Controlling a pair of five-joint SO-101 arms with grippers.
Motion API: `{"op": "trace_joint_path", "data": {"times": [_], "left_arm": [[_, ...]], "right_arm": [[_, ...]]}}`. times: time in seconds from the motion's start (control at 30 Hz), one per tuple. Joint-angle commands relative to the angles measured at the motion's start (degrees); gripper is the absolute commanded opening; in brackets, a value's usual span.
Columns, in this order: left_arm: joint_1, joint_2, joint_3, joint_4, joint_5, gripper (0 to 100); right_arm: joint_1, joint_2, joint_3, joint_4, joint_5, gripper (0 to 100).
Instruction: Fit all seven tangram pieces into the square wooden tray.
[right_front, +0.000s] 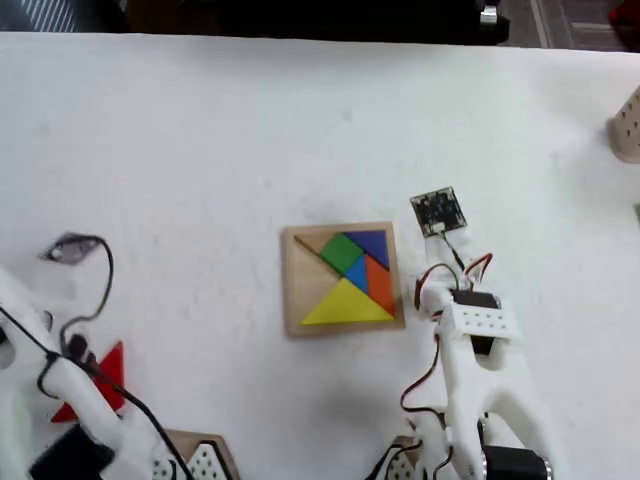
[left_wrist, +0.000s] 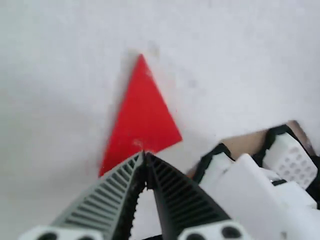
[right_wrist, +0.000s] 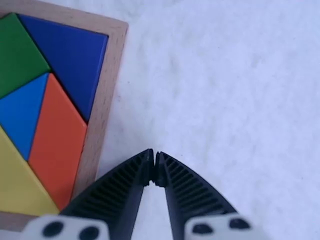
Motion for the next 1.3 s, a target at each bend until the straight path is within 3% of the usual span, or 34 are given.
{"op": "trace_joint_path", "data": {"times": [0.0,0.27,0.6,1.07,1.27], "left_arm": [[2.9,-7.1,10.6,-0.4,-2.8,2],[2.9,-0.7,11.2,-1.4,-3.1,2],[2.4,17.9,10.9,-13.4,0.0,2],[0.4,19.3,-7.5,-14.3,0.4,2],[-2.1,19.4,-14.0,-21.3,0.4,2]], "right_arm": [[-0.6,-1.8,-0.4,-0.9,0.8,1.8],[-0.6,-1.8,-0.4,-0.9,0.8,1.8],[-0.6,-1.8,-0.4,-1.0,0.8,1.8],[-0.5,-1.8,-0.4,-0.7,0.8,1.8],[-0.4,-1.8,-0.4,-0.7,0.8,1.8]]}}
